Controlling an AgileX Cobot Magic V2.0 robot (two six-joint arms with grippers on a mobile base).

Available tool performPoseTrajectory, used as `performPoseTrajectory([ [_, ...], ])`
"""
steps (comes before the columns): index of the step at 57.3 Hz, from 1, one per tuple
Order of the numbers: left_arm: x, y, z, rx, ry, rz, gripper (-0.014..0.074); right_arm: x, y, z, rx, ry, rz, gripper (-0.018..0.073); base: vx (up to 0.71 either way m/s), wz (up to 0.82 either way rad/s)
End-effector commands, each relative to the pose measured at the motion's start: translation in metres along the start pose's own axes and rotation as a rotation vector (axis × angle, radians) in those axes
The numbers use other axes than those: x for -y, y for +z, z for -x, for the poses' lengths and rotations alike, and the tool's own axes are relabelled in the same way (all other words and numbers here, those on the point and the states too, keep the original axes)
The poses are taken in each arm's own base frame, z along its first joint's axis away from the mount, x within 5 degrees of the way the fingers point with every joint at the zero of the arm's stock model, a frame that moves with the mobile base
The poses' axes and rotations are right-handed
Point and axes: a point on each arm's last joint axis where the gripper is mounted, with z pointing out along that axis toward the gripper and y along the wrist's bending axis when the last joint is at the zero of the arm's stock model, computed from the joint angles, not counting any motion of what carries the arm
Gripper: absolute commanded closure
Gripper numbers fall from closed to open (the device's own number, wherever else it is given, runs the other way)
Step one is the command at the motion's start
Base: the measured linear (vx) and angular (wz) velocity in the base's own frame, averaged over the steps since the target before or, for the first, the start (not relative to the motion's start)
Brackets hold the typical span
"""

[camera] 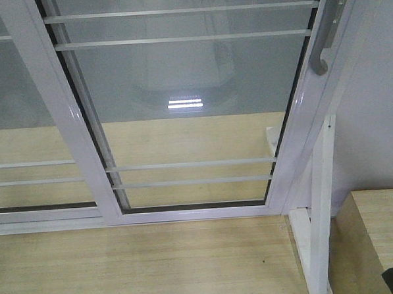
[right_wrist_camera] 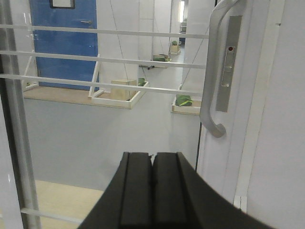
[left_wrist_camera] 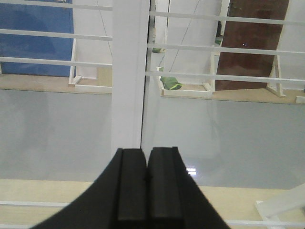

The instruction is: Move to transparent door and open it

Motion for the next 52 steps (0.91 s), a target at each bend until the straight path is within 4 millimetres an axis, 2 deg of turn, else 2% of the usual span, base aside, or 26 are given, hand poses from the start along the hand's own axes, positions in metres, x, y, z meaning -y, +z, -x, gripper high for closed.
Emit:
performPoseTrajectory([
  [1, 0.0006, -0.0009, 0.0057, 0.093, -0.017, -0.011, 0.0594, 0.0007, -0.0014, 0.0072, 0.097, -0.01, -0.01, 0.0564, 0.03, 0.0],
  [52, 0.0006, -0.0009, 0.0057, 0.093, -0.017, -0.011, 0.0594, 0.0007, -0.0014, 0.0072, 0.097, -0.01, -0.01, 0.0564, 0.01, 0.0],
])
